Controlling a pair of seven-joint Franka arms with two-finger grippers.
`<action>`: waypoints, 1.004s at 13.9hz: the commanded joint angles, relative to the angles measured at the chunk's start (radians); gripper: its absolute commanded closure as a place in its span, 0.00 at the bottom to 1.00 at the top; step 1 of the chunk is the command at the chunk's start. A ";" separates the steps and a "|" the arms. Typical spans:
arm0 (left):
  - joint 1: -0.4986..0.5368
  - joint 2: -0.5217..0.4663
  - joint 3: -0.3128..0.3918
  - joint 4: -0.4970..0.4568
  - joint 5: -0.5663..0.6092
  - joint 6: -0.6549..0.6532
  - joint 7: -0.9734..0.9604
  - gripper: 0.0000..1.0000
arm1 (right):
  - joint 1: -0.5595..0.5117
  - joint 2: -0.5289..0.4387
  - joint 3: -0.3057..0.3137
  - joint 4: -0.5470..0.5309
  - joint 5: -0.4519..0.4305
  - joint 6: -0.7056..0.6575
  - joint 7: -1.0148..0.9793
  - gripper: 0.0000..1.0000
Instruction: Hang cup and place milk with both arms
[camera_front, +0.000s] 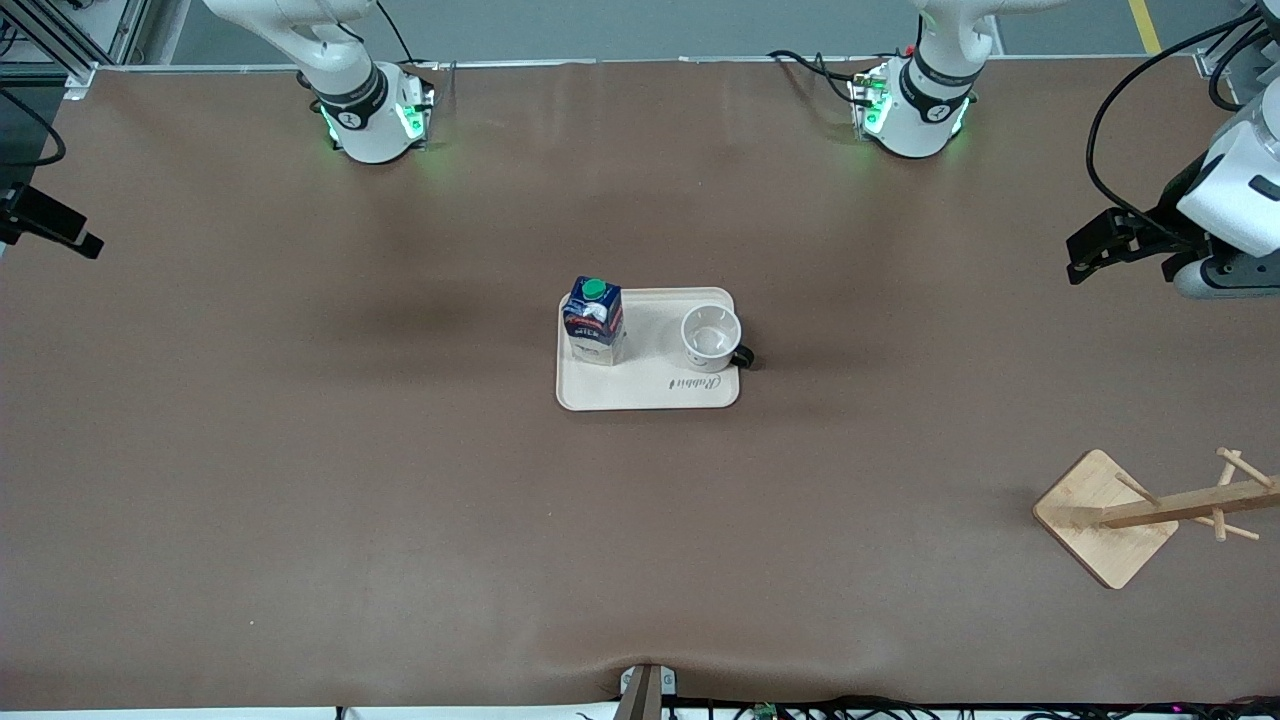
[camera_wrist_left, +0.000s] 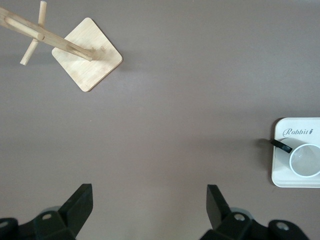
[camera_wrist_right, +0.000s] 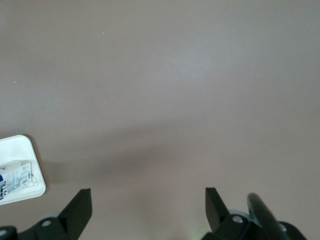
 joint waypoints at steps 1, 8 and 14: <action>0.001 0.012 0.005 0.024 -0.015 -0.003 0.007 0.00 | -0.016 0.000 0.013 0.006 -0.006 -0.006 0.010 0.00; 0.002 0.019 0.005 0.020 -0.006 -0.007 0.016 0.00 | -0.007 0.000 0.013 0.006 -0.017 -0.004 -0.005 0.00; -0.004 0.068 0.005 0.020 -0.015 -0.014 0.006 0.00 | 0.020 -0.003 0.016 0.004 -0.055 0.002 -0.042 0.00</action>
